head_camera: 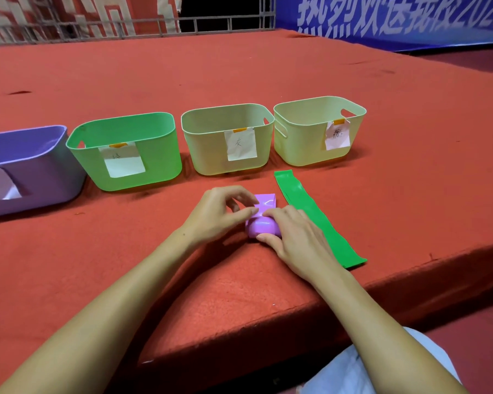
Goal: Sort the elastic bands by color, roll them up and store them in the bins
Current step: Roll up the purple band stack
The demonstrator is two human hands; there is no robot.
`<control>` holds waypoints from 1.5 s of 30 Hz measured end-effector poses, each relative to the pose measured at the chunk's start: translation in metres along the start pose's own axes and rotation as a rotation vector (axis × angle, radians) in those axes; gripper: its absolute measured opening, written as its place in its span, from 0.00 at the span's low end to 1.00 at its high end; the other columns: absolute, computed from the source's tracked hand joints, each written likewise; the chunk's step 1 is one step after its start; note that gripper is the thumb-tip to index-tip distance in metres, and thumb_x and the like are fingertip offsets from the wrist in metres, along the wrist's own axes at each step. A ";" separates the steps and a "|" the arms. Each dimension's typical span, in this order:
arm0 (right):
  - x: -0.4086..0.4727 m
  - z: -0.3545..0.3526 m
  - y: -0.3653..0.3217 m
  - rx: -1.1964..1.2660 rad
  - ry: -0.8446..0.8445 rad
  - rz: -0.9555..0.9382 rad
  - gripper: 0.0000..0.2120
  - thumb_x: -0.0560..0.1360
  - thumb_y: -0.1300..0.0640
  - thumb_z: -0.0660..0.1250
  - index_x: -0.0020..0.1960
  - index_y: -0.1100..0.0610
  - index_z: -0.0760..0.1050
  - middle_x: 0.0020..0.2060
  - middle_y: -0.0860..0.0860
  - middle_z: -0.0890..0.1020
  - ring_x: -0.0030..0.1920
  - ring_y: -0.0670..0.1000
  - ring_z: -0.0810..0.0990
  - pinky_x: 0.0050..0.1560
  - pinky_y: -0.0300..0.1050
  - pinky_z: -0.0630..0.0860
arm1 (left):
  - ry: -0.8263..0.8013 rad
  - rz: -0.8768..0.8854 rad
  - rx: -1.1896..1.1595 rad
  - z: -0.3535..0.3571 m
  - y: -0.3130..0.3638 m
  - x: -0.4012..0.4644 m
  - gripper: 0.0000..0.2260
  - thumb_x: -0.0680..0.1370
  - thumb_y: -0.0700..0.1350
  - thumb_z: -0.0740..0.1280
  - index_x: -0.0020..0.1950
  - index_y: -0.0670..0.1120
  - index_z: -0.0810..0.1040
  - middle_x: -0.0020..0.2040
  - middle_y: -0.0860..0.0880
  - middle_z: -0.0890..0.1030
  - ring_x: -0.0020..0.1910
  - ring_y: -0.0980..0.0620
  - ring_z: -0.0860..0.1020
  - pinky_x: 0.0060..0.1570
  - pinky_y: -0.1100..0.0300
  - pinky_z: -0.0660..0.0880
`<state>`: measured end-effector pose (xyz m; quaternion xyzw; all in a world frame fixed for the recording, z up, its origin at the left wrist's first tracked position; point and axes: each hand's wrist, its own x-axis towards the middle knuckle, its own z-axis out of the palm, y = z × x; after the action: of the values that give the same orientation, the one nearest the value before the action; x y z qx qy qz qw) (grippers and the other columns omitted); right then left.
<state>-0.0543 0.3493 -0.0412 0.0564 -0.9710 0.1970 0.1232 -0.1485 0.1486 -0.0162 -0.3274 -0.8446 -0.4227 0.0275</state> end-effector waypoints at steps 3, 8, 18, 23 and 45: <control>-0.001 -0.001 0.000 0.033 0.001 0.026 0.23 0.79 0.39 0.69 0.70 0.46 0.74 0.61 0.48 0.73 0.60 0.56 0.77 0.57 0.54 0.77 | -0.010 0.033 0.007 0.005 0.001 -0.014 0.06 0.78 0.45 0.78 0.54 0.51 0.87 0.49 0.55 0.86 0.43 0.53 0.82 0.43 0.65 0.74; 0.001 -0.002 0.000 0.033 -0.017 0.040 0.23 0.81 0.38 0.67 0.71 0.47 0.74 0.61 0.48 0.73 0.61 0.55 0.78 0.58 0.55 0.76 | -0.041 0.144 0.065 0.014 -0.011 -0.033 0.17 0.76 0.43 0.75 0.64 0.52 0.82 0.61 0.56 0.81 0.57 0.52 0.81 0.56 0.53 0.80; 0.002 -0.004 0.005 0.045 -0.091 0.006 0.22 0.83 0.39 0.63 0.72 0.47 0.73 0.63 0.48 0.74 0.64 0.53 0.75 0.61 0.54 0.71 | 0.072 0.168 0.340 0.026 -0.005 -0.046 0.17 0.78 0.55 0.75 0.65 0.60 0.75 0.62 0.62 0.76 0.52 0.61 0.77 0.46 0.50 0.80; -0.003 -0.006 0.004 0.057 -0.173 -0.041 0.23 0.83 0.36 0.59 0.72 0.47 0.73 0.62 0.48 0.75 0.63 0.53 0.75 0.63 0.54 0.71 | 0.011 0.154 0.293 0.012 -0.003 -0.058 0.18 0.77 0.55 0.76 0.66 0.59 0.78 0.59 0.62 0.80 0.43 0.61 0.75 0.42 0.52 0.79; -0.025 -0.012 0.002 0.189 -0.132 -0.161 0.25 0.77 0.44 0.74 0.71 0.44 0.71 0.62 0.40 0.73 0.62 0.46 0.76 0.62 0.50 0.75 | -0.129 -0.013 -0.007 -0.002 -0.009 -0.067 0.14 0.79 0.56 0.76 0.63 0.53 0.84 0.51 0.60 0.85 0.46 0.57 0.82 0.48 0.59 0.76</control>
<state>-0.0276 0.3578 -0.0381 0.1583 -0.9465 0.2729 0.0684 -0.1016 0.1079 -0.0431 -0.3486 -0.8453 -0.4038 -0.0308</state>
